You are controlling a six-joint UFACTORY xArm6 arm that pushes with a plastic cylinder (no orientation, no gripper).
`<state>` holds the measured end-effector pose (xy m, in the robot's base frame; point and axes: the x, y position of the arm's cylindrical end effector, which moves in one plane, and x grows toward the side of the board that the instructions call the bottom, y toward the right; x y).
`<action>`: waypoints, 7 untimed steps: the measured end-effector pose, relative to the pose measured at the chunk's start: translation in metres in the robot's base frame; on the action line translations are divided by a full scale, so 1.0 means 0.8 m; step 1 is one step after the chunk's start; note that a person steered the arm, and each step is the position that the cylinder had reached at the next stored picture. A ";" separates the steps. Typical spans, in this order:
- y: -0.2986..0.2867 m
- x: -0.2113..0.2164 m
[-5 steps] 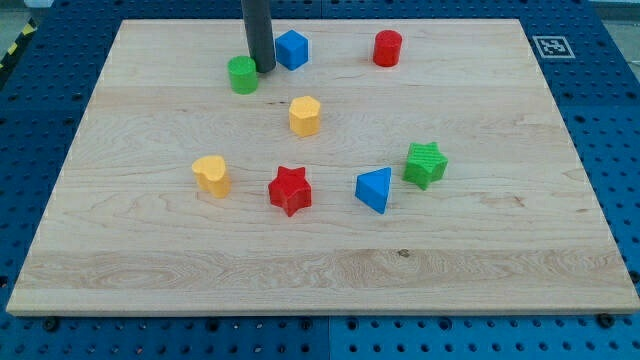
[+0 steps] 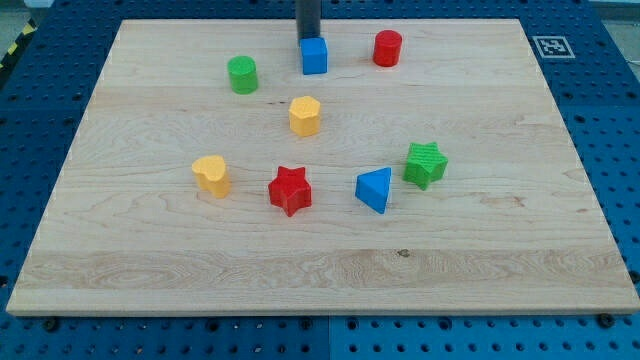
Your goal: Place the blue cube to the left of the yellow heart
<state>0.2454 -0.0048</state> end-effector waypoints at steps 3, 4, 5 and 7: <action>0.007 0.056; 0.007 0.080; 0.013 0.091; 0.015 0.092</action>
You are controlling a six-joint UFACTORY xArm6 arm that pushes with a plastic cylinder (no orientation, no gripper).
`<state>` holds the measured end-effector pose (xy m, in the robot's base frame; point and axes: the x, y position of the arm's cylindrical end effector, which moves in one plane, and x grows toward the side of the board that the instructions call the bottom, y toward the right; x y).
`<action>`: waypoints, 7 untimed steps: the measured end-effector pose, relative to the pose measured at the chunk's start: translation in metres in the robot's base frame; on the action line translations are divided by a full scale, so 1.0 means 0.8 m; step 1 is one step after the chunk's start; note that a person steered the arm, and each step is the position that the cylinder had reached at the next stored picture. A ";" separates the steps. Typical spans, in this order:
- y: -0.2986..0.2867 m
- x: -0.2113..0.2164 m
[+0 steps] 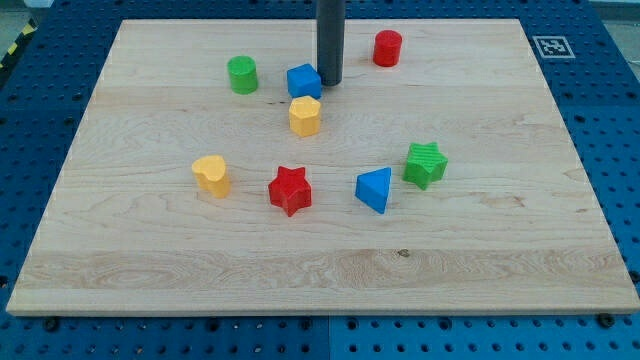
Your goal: Place the blue cube to the left of the yellow heart
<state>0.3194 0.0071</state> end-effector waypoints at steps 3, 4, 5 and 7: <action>-0.028 0.018; -0.034 0.041; -0.049 0.041; -0.085 0.041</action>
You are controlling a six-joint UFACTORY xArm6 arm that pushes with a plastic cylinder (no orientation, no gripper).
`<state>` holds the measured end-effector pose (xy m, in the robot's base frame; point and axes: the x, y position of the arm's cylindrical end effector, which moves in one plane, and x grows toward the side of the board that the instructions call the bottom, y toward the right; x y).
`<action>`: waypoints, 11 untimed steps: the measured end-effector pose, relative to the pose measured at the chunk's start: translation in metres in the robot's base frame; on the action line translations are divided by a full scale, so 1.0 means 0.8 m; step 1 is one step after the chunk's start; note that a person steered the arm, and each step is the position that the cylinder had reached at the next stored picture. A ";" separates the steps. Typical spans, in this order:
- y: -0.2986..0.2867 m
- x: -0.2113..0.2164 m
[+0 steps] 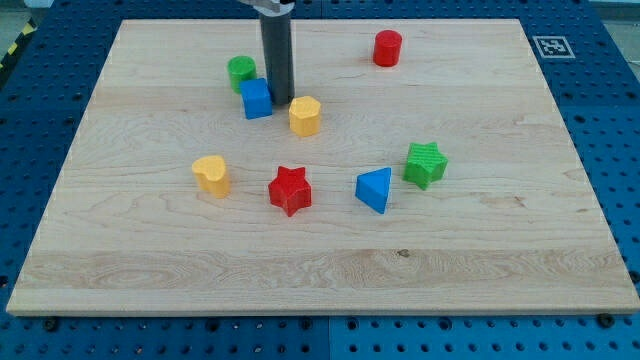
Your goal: Place the blue cube to the left of the yellow heart
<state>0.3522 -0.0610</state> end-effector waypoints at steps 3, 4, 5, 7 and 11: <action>-0.067 0.000; -0.092 0.000; -0.114 -0.002; -0.139 -0.002; -0.145 0.101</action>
<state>0.4333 -0.1768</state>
